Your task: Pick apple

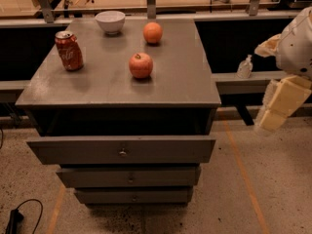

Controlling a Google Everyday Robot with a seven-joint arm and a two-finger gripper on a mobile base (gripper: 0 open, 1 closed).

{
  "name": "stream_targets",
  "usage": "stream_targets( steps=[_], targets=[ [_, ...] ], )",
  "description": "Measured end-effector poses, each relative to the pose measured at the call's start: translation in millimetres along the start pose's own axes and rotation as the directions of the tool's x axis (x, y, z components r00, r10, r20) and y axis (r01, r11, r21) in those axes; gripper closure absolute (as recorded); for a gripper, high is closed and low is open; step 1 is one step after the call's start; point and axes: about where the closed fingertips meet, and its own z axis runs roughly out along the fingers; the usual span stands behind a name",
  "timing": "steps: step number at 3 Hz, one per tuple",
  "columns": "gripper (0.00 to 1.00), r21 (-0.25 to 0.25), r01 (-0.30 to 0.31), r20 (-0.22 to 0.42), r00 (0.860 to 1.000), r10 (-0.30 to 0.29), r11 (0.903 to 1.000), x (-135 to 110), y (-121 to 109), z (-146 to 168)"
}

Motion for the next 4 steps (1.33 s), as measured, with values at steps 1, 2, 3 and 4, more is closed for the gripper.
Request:
stream_targets(
  steps=[1, 2, 3, 4],
  targets=[
    [0.0, -0.013, 0.026, 0.251, 0.968, -0.022, 0.9996, -58.8, -12.4, 37.5],
    [0.0, -0.038, 0.016, 0.453, 0.891, 0.003, 0.9992, -131.1, -27.4, 68.9],
    [0.0, -0.019, -0.001, 0.487, 0.873, 0.011, 0.9998, -142.5, -34.6, 67.9],
    [0.0, -0.024, 0.005, 0.488, 0.873, 0.007, 0.9997, -144.6, -35.0, 72.7]
  ],
)
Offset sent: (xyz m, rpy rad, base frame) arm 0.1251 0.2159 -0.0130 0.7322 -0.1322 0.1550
